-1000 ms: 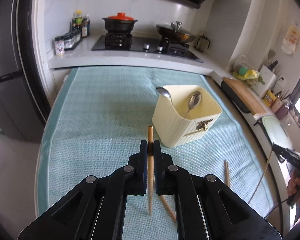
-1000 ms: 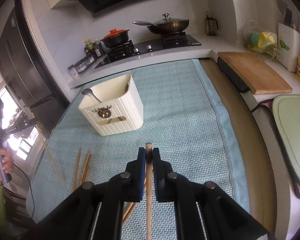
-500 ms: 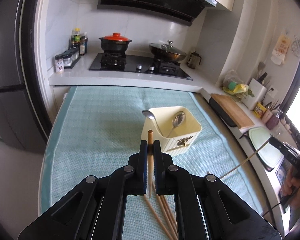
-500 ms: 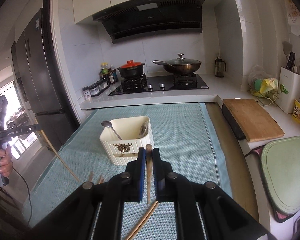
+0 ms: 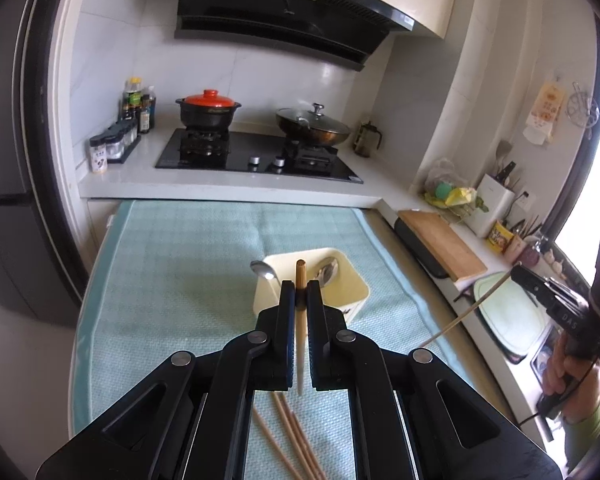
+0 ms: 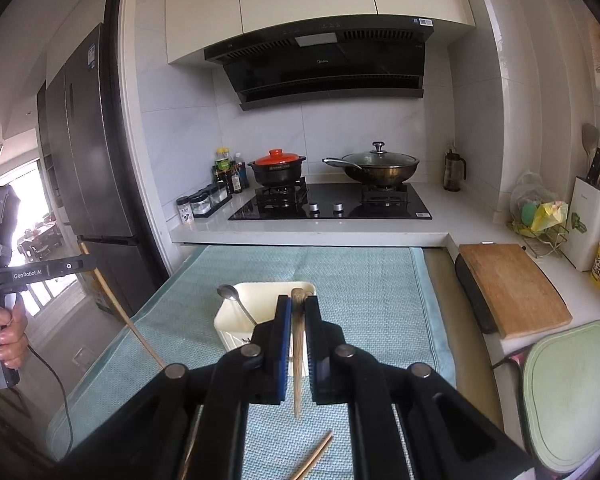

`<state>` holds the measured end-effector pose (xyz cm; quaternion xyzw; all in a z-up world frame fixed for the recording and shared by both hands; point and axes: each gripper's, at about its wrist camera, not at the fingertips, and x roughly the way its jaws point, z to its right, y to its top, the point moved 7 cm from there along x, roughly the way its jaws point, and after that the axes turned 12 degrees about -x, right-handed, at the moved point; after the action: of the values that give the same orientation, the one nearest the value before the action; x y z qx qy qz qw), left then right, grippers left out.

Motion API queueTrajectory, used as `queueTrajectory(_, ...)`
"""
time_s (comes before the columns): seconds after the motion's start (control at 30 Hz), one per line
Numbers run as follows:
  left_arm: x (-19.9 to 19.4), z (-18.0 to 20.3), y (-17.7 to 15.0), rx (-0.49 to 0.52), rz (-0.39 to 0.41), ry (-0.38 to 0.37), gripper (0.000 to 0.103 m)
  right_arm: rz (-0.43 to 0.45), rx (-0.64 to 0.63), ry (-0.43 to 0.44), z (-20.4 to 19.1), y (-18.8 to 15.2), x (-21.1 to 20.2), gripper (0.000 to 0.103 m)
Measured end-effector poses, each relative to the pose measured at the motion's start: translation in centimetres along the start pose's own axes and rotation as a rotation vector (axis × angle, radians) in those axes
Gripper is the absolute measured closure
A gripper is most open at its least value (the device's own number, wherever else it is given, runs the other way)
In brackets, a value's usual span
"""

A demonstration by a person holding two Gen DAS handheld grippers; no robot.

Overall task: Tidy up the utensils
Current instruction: 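Lift the chopsticks and carry both tools over the cream box, then open the left tool into the box while the right tool releases its chopsticks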

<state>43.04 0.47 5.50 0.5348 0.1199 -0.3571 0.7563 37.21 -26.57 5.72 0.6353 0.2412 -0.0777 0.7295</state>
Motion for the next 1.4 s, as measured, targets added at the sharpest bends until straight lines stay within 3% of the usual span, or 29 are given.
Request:
queueTrajectory(0.3, 1.2, 3.3, 3.8, 0.026, 0.044, -0.029, 0.100, 0.075, -0.014, -0.002, -0.2, 5.4, 0.8, 0.096)
queueTrajectory(0.67, 5.6, 4.3, 7.6, 0.019, 0.103, 0.009, 0.100, 0.138, -0.045, 0.011, -1.3, 10.1, 4.5, 0.096)
queueTrajectory(1.07, 13.2, 0.7, 5.1, -0.025, -0.001, 0.069, 0.100, 0.020, -0.040, 0.052, -2.1, 6.9, 13.8, 0.096)
queueTrajectory(1.4, 17.7, 0.1, 2.2, -0.025, -0.086, 0.109, 0.100, -0.165, 0.024, 0.113, -1.4, 1.8, 20.2, 0.096)
